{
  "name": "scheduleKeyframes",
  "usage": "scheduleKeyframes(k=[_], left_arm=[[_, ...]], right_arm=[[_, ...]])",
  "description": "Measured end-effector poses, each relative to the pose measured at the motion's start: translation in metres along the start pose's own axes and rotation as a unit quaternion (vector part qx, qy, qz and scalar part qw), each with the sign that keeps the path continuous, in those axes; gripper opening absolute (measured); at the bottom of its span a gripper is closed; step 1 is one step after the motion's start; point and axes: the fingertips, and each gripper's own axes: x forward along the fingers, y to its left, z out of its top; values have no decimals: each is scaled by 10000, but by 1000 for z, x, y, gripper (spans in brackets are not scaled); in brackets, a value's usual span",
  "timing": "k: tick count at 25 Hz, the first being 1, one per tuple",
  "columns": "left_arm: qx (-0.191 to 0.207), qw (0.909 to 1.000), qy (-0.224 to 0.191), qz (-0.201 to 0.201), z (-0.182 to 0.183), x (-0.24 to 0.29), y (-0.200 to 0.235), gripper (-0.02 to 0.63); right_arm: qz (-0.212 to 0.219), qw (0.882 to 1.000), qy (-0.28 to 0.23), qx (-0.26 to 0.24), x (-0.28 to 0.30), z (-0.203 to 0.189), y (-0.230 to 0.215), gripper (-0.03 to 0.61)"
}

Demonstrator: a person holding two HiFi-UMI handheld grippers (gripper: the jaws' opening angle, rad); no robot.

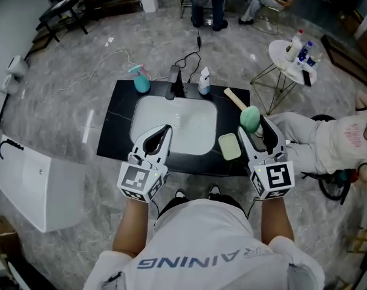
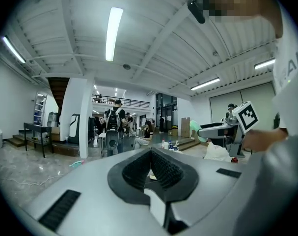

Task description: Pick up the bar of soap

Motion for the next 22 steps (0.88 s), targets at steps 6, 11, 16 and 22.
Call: scheduleKeyframes(k=[6,11,16,22], left_arm=[[106,9998,-153,-95,15,-6,-3,3],[136,9996,-182,-149,17,-10,-7,3],[124,9995,-218,-176,16,-14,-12,3],[115,9995,-213,-180,14,-15,-11,3]], right_arm=[[-76,9998,-161,-106,-11,14,5,256],[-132,9998,-163,-56,-15,14,8,256],[-70,9999,-97,-66,-19,12,12,256],[-67,9999,-79,-60,-20,11,15,256]])
